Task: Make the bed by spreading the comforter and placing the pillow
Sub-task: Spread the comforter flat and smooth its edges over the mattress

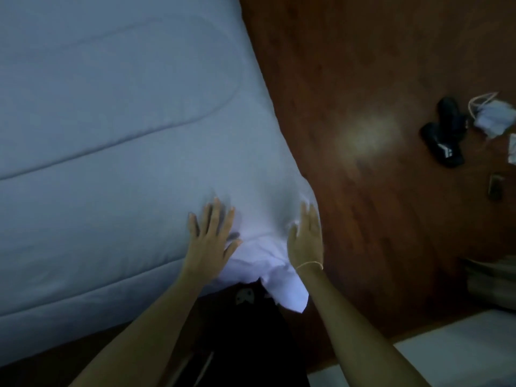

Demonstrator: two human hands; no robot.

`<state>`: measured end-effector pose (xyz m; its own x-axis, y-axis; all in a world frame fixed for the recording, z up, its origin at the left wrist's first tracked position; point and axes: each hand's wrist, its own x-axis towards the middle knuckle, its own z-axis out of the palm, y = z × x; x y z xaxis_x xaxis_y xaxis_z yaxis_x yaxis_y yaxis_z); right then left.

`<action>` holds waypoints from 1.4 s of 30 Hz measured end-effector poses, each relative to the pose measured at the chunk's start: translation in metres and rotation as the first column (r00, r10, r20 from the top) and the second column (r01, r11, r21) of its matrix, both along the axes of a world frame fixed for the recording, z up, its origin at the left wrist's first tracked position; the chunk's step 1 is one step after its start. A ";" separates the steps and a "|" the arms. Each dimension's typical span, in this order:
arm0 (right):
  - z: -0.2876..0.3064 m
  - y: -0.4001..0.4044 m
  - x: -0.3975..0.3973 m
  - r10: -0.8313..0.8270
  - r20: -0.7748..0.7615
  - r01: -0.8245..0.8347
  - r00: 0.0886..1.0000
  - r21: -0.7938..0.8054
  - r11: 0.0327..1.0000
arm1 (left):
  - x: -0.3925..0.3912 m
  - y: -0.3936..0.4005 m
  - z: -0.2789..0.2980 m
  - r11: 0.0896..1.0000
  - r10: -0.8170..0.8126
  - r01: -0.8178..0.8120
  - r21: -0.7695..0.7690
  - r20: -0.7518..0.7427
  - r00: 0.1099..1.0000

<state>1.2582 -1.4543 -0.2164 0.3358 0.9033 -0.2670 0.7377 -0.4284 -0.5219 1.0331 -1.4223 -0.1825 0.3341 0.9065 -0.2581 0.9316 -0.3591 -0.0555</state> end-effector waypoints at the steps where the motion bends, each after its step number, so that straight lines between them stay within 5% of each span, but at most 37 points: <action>1: 0.009 0.005 -0.006 0.132 -0.062 -0.132 0.989 0.009 0.991 | 0.002 0.001 0.004 0.998 0.051 -0.050 -0.032 0.010 0.999; 4: 0.025 0.004 -0.014 0.382 -0.235 -0.425 0.894 -0.178 0.887 | 0.009 0.001 0.013 0.986 0.130 -0.127 -0.109 0.017 0.991; 9: 0.061 0.012 0.014 0.353 -0.155 -0.385 0.923 -0.335 0.860 | 0.027 0.002 0.031 0.957 0.209 -0.200 -0.211 0.021 0.978; 24: 0.203 0.195 0.175 0.573 0.040 -0.571 0.819 -0.053 0.820 | 0.178 0.126 0.196 0.807 0.526 -0.579 0.119 0.302 0.795; 42: 0.267 0.396 0.243 0.678 0.092 -0.684 0.729 0.060 0.727 | 0.227 0.284 0.232 0.714 0.636 -0.679 0.170 0.248 0.731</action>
<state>1.5015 -1.0586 0.0507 -0.3660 0.9130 -0.1802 0.8444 0.2444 -0.4767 1.2605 -1.1383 0.0500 -0.3532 0.9355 -0.0091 0.9288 0.3518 0.1167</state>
